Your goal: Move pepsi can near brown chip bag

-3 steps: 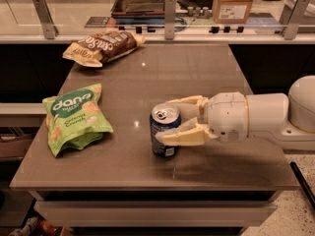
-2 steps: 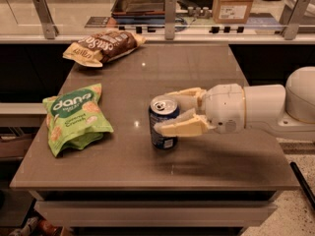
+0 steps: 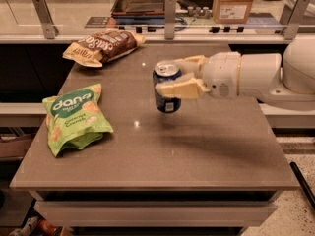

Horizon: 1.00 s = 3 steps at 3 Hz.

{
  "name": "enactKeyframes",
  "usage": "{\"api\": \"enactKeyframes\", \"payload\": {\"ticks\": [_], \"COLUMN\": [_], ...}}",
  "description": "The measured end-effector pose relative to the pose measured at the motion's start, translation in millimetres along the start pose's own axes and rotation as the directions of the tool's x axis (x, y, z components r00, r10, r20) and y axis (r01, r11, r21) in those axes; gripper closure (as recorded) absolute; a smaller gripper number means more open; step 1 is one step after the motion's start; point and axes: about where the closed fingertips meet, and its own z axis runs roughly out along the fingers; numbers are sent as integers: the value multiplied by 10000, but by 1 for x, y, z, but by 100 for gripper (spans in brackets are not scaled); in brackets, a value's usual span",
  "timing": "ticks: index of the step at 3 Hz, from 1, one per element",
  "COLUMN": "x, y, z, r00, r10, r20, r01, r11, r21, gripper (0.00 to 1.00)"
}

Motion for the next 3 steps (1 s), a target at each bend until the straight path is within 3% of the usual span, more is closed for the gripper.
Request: {"api": "enactKeyframes", "payload": {"ticks": [1, 2, 3], "x": [-23, -41, -49], "y": [-47, -97, -139], "z": [13, 42, 79], "r00": [9996, 9985, 9981], "r10": [-157, -291, -443], "r20": [-240, -461, -435], "r01": [181, 352, 496], "r11": [9947, 9897, 9904], "r21": [1009, 1388, 1293], "gripper": [100, 100, 100]}}
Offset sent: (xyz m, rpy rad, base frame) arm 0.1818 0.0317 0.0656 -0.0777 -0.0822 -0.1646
